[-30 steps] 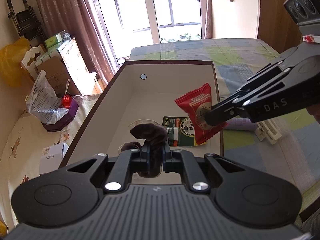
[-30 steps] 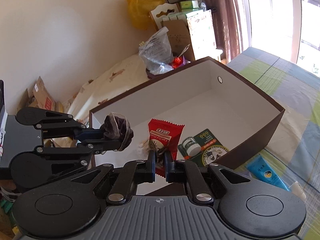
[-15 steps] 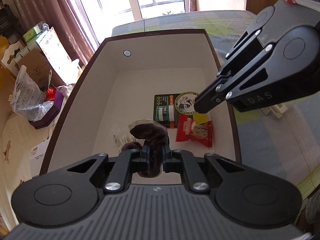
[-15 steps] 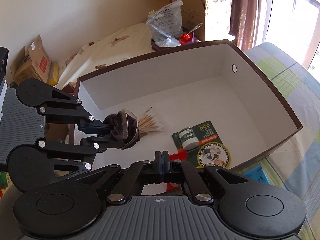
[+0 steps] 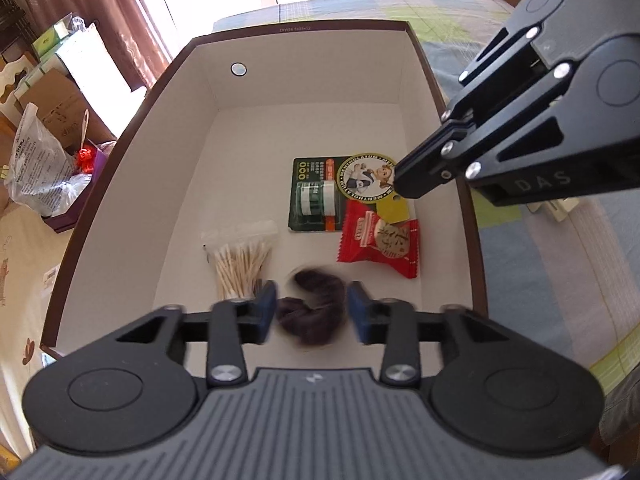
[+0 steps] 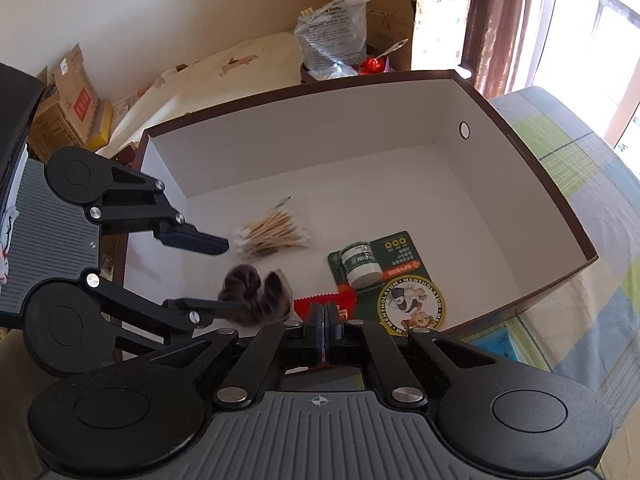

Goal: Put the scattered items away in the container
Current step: 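Carry scrunchie and red packet over the box and open both grippers, then withdraw both grippers from the box toward the remaining items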

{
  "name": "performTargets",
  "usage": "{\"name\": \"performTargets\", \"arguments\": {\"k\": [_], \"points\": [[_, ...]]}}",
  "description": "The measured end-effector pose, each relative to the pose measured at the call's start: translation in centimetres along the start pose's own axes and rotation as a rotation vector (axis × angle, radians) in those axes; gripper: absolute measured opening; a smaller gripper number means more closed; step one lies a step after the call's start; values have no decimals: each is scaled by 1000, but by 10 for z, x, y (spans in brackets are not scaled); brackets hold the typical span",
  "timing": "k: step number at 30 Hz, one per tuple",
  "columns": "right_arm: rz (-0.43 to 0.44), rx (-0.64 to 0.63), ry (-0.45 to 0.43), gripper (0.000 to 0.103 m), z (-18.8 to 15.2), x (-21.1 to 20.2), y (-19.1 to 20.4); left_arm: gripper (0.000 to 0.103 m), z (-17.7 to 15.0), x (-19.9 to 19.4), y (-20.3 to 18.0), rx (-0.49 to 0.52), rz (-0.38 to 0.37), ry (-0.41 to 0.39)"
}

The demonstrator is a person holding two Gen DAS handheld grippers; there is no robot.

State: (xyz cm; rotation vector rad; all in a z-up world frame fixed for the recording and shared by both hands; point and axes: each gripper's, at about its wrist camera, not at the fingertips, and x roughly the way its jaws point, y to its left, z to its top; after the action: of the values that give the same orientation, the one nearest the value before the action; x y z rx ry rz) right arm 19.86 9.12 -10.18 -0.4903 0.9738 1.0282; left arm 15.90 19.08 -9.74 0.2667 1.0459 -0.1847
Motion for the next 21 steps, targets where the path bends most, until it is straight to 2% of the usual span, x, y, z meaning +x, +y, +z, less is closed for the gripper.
{"name": "performTargets", "arguments": {"k": [2,4,6,7,8,9,11,12,21], "points": [[-16,-34,7,5,0,2,2,58,2,-1,1,-6,-2,8],[-31,-69,14,5,0,4,4,68,4,-2,2,-8,12,21],[-34,-83,13,6,-1,5,4,86,5,-4,5,-13,11,25],[-35,-89,12,6,-2,5,4,89,6,-6,5,-17,1,25],[-35,-95,11,12,-2,6,3,92,7,-7,5,-17,2,25],[-40,-97,7,46,-3,6,3,93,7,-7,4,-15,8,26],[-71,-110,-61,94,-7,-1,5,93,8,-8,2,-5,24,28],[-67,-120,-82,94,-7,-3,6,93,8,-8,1,-3,29,29],[-95,-120,-63,94,-10,-6,6,98,8,-7,0,-12,49,44]]}}
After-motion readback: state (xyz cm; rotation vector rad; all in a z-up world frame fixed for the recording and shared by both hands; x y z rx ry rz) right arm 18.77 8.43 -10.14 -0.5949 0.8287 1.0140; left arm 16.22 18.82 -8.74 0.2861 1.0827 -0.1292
